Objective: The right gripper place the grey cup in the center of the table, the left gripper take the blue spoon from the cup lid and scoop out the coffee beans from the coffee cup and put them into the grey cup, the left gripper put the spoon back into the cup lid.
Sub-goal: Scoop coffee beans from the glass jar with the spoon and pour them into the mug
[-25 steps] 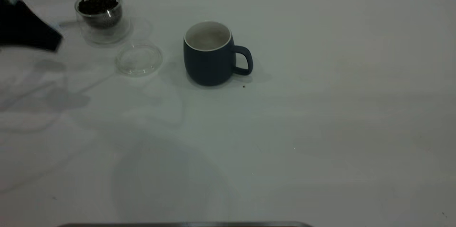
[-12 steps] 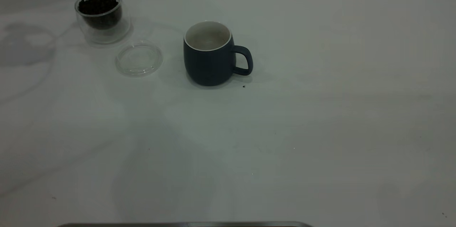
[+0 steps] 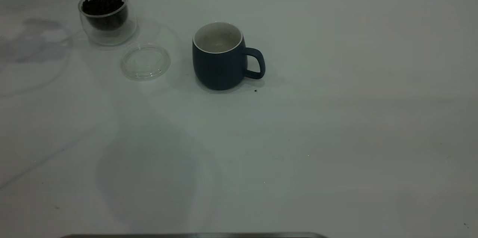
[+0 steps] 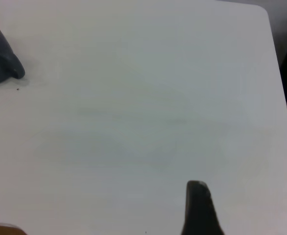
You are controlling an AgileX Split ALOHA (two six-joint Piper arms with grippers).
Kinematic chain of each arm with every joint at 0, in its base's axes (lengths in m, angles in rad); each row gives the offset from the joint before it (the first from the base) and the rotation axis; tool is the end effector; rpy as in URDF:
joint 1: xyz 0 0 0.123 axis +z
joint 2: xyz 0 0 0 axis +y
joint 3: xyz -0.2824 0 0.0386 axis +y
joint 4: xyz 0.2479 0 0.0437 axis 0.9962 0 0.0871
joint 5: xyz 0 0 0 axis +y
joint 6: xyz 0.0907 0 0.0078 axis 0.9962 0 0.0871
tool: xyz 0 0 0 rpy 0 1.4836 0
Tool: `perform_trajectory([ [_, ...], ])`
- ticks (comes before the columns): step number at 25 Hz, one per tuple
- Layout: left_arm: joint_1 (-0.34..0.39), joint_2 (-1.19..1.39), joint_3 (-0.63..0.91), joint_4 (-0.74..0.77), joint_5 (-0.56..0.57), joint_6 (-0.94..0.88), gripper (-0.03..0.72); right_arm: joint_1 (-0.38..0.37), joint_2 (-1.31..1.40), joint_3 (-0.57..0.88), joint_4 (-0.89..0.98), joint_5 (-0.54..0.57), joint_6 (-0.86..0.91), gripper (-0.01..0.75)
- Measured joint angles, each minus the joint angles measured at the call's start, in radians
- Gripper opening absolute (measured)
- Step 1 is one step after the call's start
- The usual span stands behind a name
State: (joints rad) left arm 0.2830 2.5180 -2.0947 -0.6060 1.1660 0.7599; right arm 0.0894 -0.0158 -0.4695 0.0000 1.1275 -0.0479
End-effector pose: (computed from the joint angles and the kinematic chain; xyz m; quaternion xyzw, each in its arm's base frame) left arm 0.5000 0.0957 0.1178 0.1203 0.9524 -0.2248 0.1670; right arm -0.0068 -0.0006 0.2633 -0.0599 0.8717 0.0101 0.4862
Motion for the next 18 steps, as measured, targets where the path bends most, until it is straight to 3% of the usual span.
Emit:
perform_trajectory([
  [18, -0.029, 0.096, -0.008, -0.009, 0.0, 0.001, 0.09, 0.0, 0.0, 0.0, 0.0, 0.0, 0.0, 0.46],
])
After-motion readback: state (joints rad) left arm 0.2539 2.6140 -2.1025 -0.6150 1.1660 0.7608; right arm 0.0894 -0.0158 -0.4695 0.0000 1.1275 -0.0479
